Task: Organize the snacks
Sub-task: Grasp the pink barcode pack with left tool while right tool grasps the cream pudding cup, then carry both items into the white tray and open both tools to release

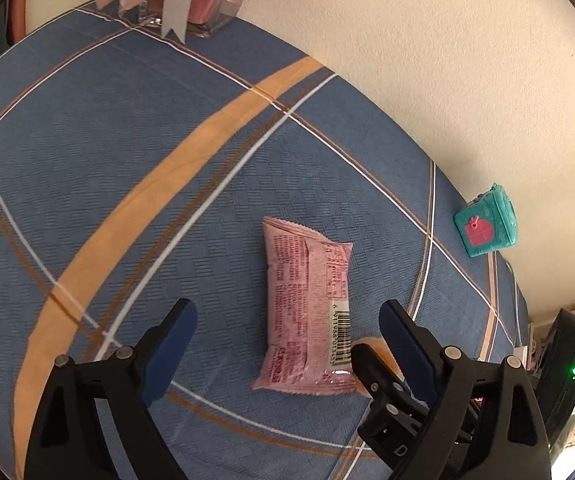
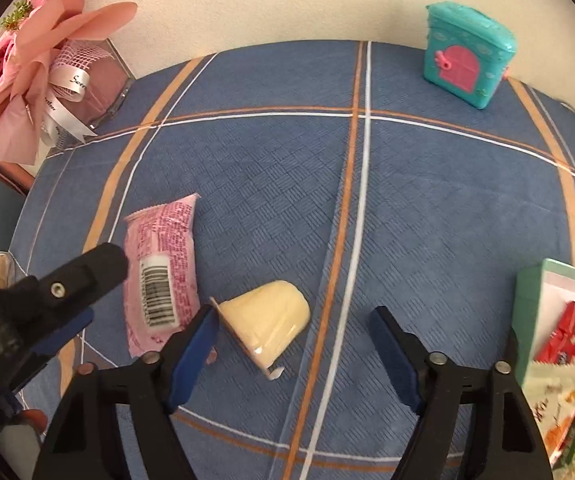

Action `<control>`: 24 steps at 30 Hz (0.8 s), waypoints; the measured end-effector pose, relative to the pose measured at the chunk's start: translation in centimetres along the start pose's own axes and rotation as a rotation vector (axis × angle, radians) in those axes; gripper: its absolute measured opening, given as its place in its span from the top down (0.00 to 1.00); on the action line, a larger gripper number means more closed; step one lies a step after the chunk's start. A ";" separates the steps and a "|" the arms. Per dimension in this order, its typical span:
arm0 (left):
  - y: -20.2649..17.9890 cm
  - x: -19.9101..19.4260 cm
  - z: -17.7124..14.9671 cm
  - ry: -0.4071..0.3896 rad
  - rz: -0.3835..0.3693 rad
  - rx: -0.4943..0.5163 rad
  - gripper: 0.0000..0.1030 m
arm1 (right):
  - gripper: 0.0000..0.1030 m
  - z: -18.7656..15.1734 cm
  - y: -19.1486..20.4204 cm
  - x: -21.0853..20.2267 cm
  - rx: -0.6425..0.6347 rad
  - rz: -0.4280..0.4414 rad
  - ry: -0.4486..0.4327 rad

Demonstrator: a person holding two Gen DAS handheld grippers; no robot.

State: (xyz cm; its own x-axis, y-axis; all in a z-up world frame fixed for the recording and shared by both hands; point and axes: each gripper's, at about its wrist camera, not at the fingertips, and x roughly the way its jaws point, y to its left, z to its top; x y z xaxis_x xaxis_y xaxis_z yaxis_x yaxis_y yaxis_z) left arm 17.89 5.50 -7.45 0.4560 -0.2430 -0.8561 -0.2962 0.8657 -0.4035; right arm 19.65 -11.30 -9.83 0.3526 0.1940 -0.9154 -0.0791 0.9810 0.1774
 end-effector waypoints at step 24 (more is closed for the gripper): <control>-1.8 0.4 -1.1 0.041 0.008 0.073 0.67 | 0.62 -1.6 -2.9 -2.7 0.062 0.045 -0.025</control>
State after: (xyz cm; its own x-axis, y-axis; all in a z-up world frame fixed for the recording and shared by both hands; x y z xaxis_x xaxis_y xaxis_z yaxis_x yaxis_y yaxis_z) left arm 17.73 3.35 -7.41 0.4182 -0.2522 -0.8727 -0.2372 0.8971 -0.3729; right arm 17.45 -14.69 -8.42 0.3735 0.2370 -0.8968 -0.0376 0.9699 0.2407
